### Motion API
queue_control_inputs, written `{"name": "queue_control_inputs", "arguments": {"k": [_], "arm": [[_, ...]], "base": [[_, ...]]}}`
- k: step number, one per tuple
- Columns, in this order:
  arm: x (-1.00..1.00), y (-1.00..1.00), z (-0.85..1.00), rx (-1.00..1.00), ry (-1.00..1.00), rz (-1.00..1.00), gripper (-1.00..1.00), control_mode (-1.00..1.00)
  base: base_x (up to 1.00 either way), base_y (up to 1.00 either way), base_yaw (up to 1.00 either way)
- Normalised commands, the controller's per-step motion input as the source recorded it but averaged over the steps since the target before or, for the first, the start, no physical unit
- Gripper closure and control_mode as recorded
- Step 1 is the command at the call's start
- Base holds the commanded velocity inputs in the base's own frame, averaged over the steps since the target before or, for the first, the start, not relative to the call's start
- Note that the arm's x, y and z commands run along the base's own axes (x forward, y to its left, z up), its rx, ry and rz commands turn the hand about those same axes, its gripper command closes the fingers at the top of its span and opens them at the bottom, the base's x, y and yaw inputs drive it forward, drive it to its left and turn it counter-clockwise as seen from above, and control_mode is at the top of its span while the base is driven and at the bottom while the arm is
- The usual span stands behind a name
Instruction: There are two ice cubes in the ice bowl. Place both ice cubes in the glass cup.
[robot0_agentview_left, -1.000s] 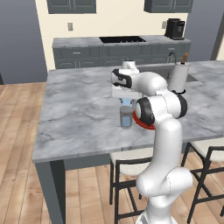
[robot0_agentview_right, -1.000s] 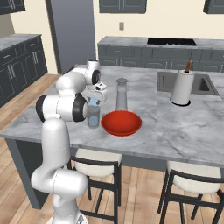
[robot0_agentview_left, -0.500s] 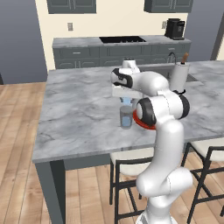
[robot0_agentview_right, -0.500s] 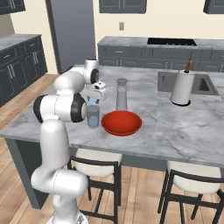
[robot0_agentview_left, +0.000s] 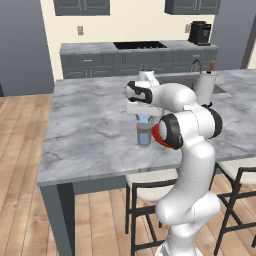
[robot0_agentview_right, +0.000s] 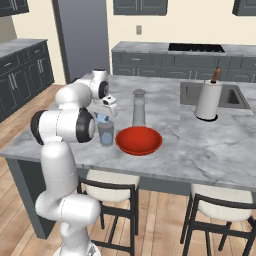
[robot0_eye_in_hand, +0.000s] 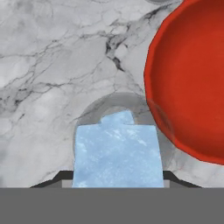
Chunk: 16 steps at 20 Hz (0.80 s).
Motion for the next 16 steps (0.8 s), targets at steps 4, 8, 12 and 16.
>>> {"name": "queue_control_inputs", "arguments": {"k": [4,8,12,16], "arm": [[0.01,0.00,-0.01,-0.01,-0.05,0.00,1.00,-1.00],[0.07,0.00,-0.08,-0.01,-0.06,0.00,1.00,-1.00],[0.18,0.00,-0.11,-0.03,-0.06,0.00,1.00,-1.00],[0.10,0.00,-0.07,-0.02,-0.03,0.00,1.00,-1.00]], "base": [[0.00,0.00,0.00],[0.00,0.00,0.00],[0.00,0.00,0.00],[0.00,0.00,0.00]]}}
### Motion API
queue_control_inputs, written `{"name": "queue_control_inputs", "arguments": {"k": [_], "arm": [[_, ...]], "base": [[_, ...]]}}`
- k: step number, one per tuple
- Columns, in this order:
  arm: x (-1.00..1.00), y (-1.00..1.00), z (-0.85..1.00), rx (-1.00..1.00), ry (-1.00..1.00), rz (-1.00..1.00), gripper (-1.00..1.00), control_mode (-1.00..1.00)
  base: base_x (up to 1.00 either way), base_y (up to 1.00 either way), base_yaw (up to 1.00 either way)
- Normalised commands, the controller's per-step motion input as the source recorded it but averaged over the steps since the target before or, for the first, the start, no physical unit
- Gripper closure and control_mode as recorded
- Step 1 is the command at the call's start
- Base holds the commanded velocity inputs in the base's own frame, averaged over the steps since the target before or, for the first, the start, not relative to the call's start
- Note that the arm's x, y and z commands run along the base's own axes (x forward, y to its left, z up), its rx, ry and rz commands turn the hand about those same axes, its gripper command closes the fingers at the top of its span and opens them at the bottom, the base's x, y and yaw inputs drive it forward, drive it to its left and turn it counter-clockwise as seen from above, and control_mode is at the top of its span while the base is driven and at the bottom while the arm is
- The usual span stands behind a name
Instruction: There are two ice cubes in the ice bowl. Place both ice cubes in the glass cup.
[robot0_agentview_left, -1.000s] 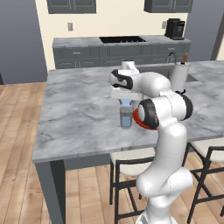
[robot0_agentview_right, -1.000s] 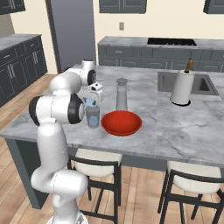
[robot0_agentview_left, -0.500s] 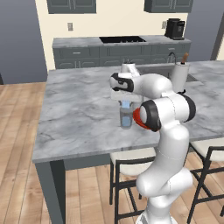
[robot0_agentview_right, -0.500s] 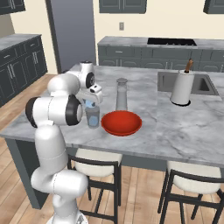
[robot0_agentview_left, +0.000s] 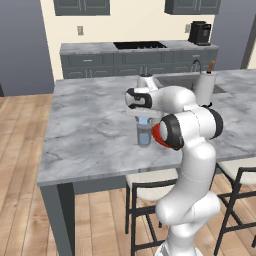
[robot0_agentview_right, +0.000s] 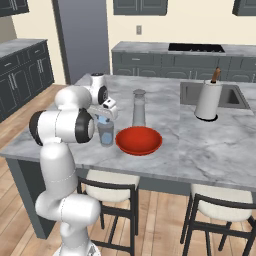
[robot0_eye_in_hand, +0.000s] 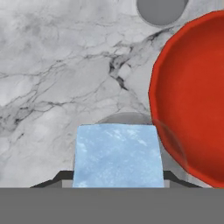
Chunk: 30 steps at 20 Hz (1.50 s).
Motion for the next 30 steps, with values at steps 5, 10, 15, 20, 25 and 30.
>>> {"name": "queue_control_inputs", "arguments": {"k": [5,10,15,20,25,30], "arm": [[0.00,0.00,-0.16,-0.04,0.00,0.01,1.00,-1.00],[0.00,0.00,-0.23,-0.05,0.00,0.00,1.00,-1.00],[0.00,0.00,-0.01,0.00,0.00,0.00,1.00,-1.00],[0.00,-0.01,0.00,0.00,-0.01,0.00,1.00,-1.00],[0.00,-0.04,0.00,0.00,-0.04,0.01,1.00,-1.00],[0.00,-0.05,0.00,0.00,-0.03,0.01,-1.00,-1.00]], "base": [[0.00,0.00,0.00],[0.00,0.00,0.00],[0.00,0.00,0.00],[0.00,0.00,0.00],[0.00,0.00,0.00],[0.00,0.00,0.00]]}}
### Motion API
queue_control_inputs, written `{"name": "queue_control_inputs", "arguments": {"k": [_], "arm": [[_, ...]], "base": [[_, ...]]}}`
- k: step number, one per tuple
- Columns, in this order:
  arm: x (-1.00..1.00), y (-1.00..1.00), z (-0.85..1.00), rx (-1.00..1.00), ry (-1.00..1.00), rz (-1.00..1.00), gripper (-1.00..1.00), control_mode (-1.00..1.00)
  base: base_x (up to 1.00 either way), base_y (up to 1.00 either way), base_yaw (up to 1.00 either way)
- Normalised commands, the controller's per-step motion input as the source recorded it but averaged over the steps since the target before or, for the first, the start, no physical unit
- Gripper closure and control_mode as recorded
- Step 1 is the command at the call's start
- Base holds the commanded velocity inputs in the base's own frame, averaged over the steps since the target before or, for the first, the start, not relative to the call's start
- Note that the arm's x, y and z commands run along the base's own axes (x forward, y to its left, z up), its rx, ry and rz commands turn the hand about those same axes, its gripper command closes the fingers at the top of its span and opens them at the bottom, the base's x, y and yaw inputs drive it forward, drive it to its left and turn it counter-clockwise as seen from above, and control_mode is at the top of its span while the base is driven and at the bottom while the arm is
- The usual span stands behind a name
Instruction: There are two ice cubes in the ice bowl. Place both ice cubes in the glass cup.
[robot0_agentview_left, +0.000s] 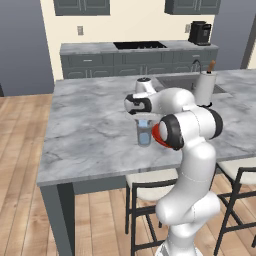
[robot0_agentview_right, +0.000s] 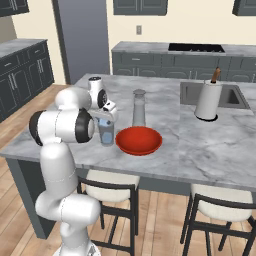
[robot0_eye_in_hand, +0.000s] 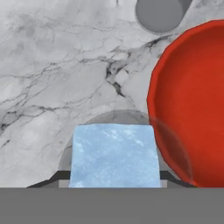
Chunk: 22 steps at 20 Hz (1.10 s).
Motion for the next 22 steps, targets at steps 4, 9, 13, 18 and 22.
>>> {"name": "queue_control_inputs", "arguments": {"k": [4,9,13,18,22], "arm": [[0.00,-0.14,0.12,0.00,-0.04,0.01,-1.00,-1.00],[0.00,-0.09,0.21,0.01,-0.06,0.00,-1.00,-1.00],[-0.49,0.00,0.36,0.01,-0.09,0.01,-1.00,-1.00],[-1.00,0.10,0.12,0.00,-0.21,0.01,-1.00,-1.00],[-1.00,0.00,-0.01,0.00,-0.17,0.00,-1.00,-1.00]], "base": [[0.00,0.00,0.00],[0.00,0.00,0.00],[0.00,0.00,0.00],[0.00,0.00,0.00],[0.00,0.00,0.00]]}}
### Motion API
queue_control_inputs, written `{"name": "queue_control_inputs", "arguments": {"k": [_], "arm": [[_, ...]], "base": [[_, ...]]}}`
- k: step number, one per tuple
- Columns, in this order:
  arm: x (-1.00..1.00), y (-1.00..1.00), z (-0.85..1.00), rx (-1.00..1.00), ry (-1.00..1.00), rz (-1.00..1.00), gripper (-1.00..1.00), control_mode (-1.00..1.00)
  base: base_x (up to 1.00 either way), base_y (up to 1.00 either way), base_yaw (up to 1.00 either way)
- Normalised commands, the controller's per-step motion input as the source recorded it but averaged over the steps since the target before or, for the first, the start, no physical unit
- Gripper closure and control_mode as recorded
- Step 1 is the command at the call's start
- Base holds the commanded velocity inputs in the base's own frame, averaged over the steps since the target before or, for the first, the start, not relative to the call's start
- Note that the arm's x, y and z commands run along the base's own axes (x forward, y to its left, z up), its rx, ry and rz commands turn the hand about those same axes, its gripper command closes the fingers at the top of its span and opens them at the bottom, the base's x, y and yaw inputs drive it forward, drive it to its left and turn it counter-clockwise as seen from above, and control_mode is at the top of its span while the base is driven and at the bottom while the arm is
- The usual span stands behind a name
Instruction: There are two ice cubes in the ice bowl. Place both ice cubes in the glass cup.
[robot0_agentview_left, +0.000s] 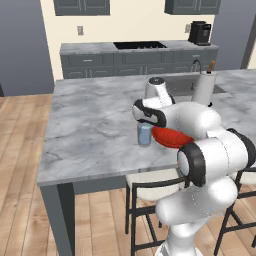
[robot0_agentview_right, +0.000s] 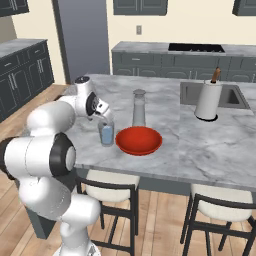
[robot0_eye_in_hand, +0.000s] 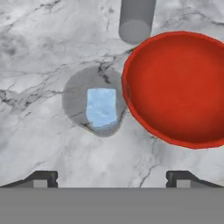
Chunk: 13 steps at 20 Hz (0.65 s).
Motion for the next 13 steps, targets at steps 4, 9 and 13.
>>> {"name": "queue_control_inputs", "arguments": {"k": [4,9,13], "arm": [[-1.00,0.00,0.08,0.00,-0.14,0.00,-1.00,-1.00],[-1.00,0.01,0.68,-0.02,-0.42,0.01,-1.00,-1.00],[-0.03,-0.06,0.00,0.05,-0.06,0.00,-1.00,-1.00]], "base": [[0.00,0.00,0.00],[0.00,0.00,0.00],[0.00,0.00,0.00]]}}
